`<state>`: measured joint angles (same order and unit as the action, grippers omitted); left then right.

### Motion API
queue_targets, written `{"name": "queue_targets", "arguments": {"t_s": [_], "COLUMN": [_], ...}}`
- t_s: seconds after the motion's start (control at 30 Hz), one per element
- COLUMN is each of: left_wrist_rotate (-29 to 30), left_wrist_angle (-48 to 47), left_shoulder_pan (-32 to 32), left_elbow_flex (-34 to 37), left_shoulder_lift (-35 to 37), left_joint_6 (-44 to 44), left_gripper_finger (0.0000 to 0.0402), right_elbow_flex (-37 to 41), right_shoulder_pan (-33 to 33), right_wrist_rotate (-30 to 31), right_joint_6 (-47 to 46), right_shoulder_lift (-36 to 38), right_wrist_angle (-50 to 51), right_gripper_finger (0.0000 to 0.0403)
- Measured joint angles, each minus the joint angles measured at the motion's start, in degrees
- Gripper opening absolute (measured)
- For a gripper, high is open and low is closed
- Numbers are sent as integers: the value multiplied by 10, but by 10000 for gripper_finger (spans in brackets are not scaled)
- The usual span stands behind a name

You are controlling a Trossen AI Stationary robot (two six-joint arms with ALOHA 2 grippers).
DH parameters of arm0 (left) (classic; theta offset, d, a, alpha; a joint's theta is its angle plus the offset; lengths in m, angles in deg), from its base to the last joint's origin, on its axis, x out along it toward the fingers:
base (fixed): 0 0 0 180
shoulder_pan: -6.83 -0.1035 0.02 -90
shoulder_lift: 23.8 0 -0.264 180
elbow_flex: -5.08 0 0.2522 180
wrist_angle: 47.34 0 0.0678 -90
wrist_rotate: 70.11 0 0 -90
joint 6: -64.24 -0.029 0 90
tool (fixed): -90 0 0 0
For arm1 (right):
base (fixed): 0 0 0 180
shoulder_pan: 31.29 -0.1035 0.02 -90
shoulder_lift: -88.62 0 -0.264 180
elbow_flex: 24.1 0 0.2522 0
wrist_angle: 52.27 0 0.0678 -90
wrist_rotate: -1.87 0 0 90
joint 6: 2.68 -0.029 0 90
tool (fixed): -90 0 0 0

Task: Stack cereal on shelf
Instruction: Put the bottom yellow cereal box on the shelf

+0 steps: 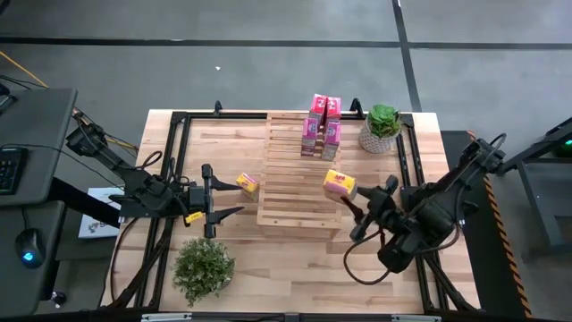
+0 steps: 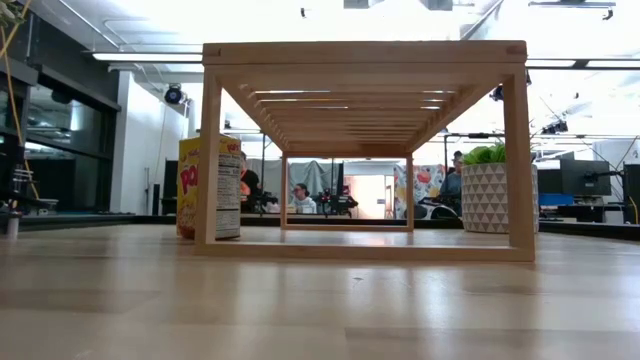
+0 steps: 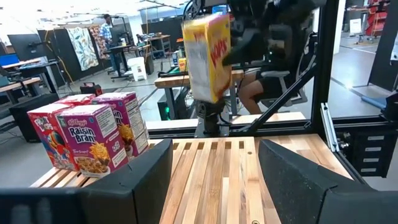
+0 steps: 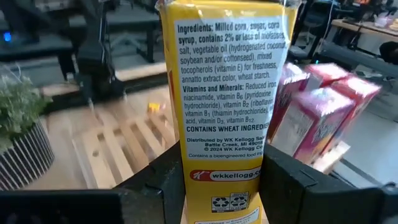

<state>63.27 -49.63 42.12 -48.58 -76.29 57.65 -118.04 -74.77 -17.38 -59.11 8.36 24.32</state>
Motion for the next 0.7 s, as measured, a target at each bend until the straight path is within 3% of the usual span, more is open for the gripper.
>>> {"name": "queue_targets", "arguments": {"t_s": [0.47,0.57,0.7], "left_wrist_rotate": [0,0,0], "left_wrist_angle": [0,-1,-5], "left_shoulder_pan": [0,0,0], "left_elbow_flex": [0,0,0], "left_shoulder_lift": [0,0,0], "left_joint_6": [0,0,4], "left_gripper_finger": [227,227,227], "right_elbow_flex": [-34,-34,-34], "right_shoulder_pan": [42,42,42], "right_wrist_rotate": [-55,-26,-2], "right_joint_6": [148,109,-33], "right_shoulder_lift": [-1,0,11], "right_wrist_angle": [-42,-6,101], "right_gripper_finger": [157,157,157]}}
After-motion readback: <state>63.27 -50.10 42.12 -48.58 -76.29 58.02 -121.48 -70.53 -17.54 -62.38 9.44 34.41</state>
